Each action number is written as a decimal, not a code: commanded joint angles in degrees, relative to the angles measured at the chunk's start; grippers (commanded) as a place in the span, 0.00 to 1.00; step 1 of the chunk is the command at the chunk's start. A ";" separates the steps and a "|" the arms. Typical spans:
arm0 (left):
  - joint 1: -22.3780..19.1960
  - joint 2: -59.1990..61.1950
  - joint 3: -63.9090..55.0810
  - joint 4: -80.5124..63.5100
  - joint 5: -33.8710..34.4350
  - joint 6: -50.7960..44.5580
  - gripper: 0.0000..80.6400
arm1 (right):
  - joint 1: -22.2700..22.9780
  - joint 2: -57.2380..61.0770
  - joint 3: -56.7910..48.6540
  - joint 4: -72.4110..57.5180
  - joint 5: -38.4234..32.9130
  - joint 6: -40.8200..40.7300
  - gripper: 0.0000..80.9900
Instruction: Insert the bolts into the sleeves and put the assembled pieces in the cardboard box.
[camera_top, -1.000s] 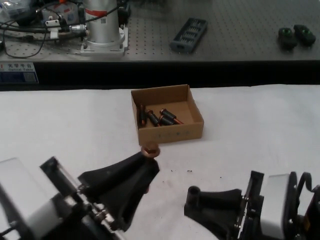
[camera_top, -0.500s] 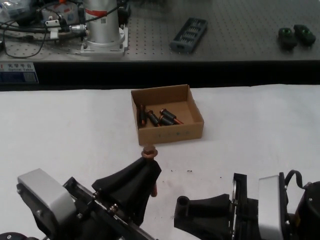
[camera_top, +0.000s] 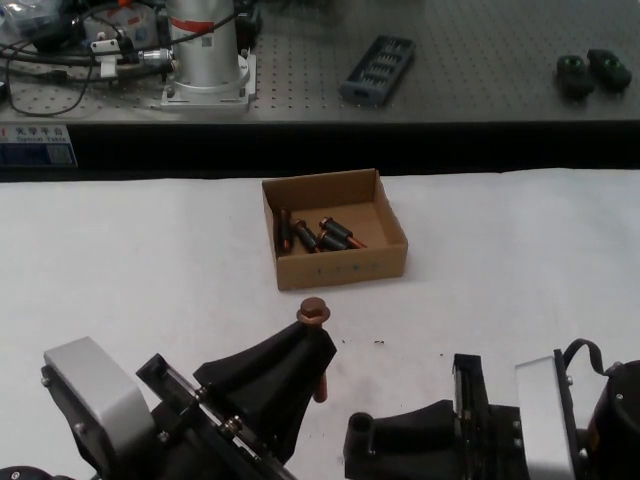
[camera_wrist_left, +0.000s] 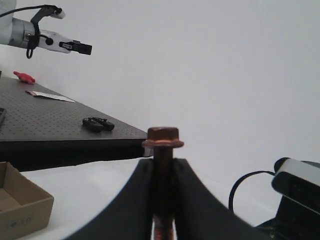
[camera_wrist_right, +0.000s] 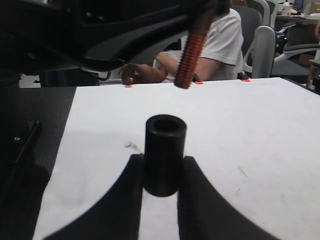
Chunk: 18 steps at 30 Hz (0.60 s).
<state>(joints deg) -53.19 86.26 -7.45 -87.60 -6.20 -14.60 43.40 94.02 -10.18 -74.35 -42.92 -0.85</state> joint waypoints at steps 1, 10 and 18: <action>-0.14 0.07 -0.74 -1.41 1.61 -0.47 0.01 | 0.09 0.21 -0.67 0.58 -2.23 2.26 0.08; -0.14 0.07 -1.45 -1.41 8.03 -0.47 0.01 | 0.09 0.21 -4.32 11.68 -6.10 3.61 0.08; -0.14 0.07 -1.45 -1.41 8.51 -0.47 0.01 | 0.09 0.21 -4.34 11.90 -6.09 3.81 0.08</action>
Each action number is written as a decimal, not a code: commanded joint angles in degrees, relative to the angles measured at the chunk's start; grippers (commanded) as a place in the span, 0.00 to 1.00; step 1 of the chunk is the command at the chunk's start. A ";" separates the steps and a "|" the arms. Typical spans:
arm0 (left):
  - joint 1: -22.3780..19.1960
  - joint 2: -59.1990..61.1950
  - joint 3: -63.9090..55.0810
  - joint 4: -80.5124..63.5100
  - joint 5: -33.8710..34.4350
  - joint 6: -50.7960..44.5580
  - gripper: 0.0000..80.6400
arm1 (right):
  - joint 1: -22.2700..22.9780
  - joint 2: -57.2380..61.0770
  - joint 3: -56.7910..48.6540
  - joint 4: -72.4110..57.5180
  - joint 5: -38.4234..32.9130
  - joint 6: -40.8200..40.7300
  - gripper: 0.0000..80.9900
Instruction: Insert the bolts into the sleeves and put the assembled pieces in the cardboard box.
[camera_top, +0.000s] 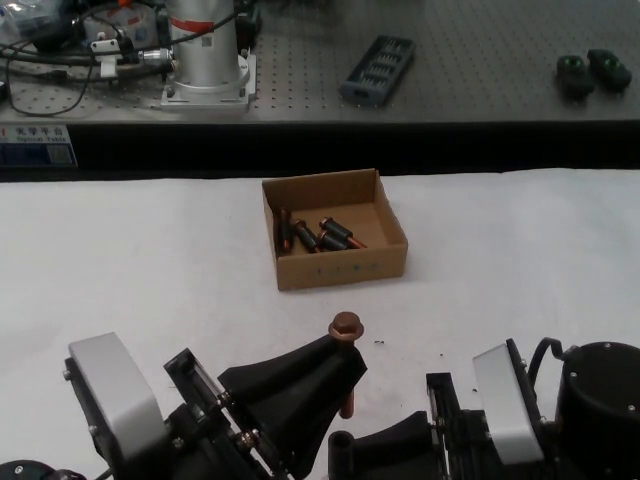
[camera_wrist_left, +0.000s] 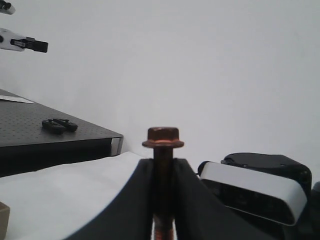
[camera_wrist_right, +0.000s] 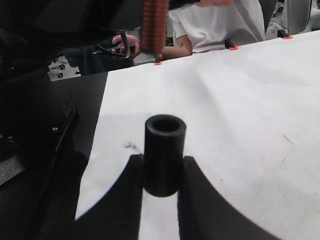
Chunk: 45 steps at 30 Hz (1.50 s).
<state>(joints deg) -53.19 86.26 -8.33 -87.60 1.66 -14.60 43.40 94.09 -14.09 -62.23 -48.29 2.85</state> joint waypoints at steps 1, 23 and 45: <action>-0.14 0.07 -0.58 -1.41 0.65 -0.47 0.01 | 0.09 0.13 -0.43 -0.23 -0.72 0.10 0.08; 11.12 0.11 -2.47 0.45 8.22 0.84 0.01 | -5.45 0.13 -4.70 -0.67 -4.34 2.52 0.08; 16.98 11.04 -8.83 -1.41 17.22 -4.58 0.01 | -6.29 8.09 -15.63 10.42 -9.14 -1.65 0.08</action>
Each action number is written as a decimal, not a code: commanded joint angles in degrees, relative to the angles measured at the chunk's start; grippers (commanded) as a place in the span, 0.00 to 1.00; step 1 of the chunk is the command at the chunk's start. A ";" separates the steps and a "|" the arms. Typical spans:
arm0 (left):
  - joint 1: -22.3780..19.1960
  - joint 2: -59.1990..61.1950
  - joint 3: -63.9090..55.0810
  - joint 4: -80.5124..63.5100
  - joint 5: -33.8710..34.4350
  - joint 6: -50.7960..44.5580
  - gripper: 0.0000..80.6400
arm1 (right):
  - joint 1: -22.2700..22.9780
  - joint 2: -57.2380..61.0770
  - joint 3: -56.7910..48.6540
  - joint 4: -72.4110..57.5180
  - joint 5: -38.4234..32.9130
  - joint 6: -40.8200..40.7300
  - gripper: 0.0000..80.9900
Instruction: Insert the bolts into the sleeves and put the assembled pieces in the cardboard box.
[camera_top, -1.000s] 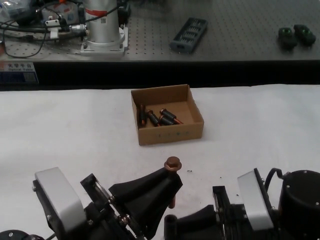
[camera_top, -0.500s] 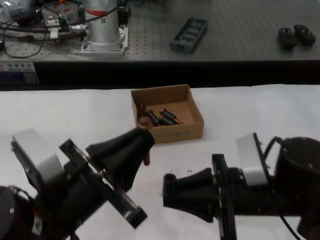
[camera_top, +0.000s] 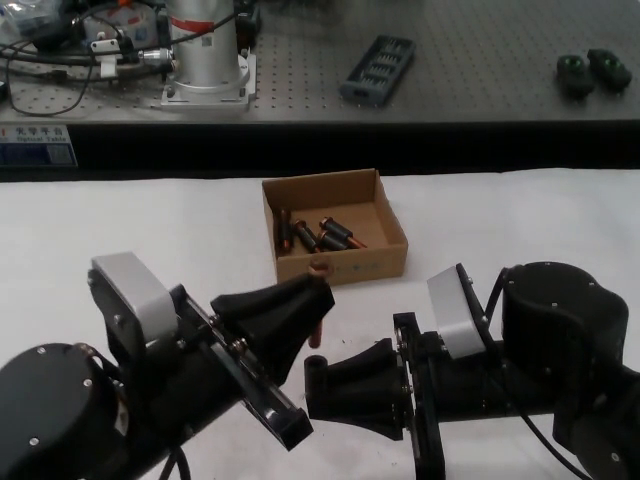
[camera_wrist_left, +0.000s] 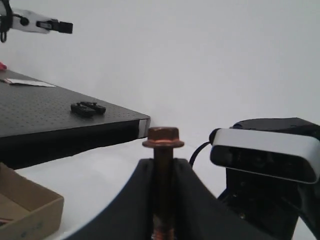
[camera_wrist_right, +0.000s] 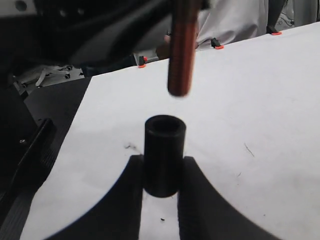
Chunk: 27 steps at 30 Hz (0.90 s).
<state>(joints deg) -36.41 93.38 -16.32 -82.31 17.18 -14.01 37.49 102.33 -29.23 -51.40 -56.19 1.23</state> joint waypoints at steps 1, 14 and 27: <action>0.20 4.63 -0.83 -6.69 1.69 -5.65 0.01 | -0.37 -0.15 -0.49 -0.41 -1.04 -0.03 0.08; 0.20 4.77 -0.41 -6.69 3.15 -8.21 0.01 | -0.37 -0.15 -0.38 0.05 -0.94 -0.24 0.08; 1.36 4.25 1.63 -6.69 5.01 -7.50 0.01 | -0.91 -0.15 -0.38 0.05 -1.38 -0.02 0.08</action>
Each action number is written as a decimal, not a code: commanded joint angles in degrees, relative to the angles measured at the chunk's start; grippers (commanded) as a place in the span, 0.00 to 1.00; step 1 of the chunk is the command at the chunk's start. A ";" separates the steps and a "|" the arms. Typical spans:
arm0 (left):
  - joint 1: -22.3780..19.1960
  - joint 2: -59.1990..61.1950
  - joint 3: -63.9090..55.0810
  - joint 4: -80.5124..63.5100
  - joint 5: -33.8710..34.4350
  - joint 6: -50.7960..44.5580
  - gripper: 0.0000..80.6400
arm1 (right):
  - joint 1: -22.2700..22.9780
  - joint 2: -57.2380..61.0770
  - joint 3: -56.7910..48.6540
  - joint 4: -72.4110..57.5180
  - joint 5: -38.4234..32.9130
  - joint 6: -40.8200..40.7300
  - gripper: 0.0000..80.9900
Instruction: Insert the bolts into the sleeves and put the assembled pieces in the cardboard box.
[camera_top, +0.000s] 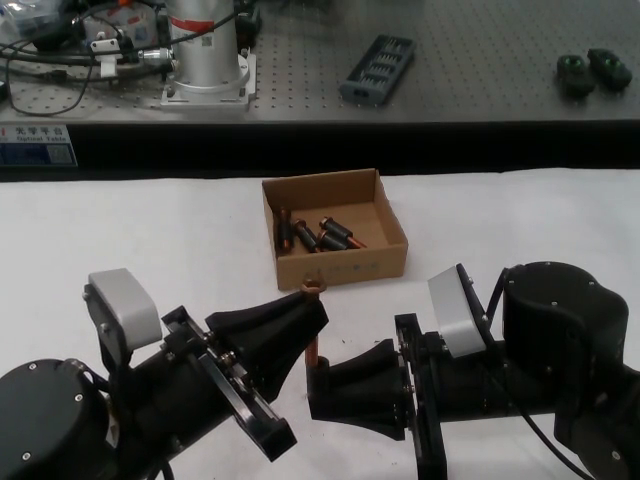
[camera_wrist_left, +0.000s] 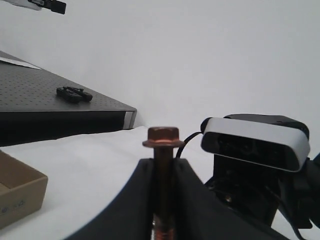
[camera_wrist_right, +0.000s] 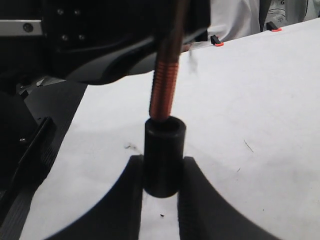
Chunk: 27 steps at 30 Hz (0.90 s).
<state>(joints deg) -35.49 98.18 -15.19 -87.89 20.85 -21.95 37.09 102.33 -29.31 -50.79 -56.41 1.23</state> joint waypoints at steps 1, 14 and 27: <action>0.45 -0.54 0.50 -1.11 1.67 0.44 0.01 | -0.51 -0.15 -0.30 -0.56 -1.16 -0.02 0.08; 0.45 -0.34 0.50 -1.11 2.56 -3.75 0.01 | -0.57 -0.15 -0.30 -0.56 -2.96 -0.02 0.08; 0.45 -0.19 0.50 -1.11 8.07 -7.42 0.01 | -1.04 -0.15 -0.30 -0.56 -5.51 -0.46 0.08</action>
<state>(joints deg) -34.90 98.18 -14.94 -88.32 25.92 -28.41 36.58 102.33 -29.31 -50.42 -61.73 1.10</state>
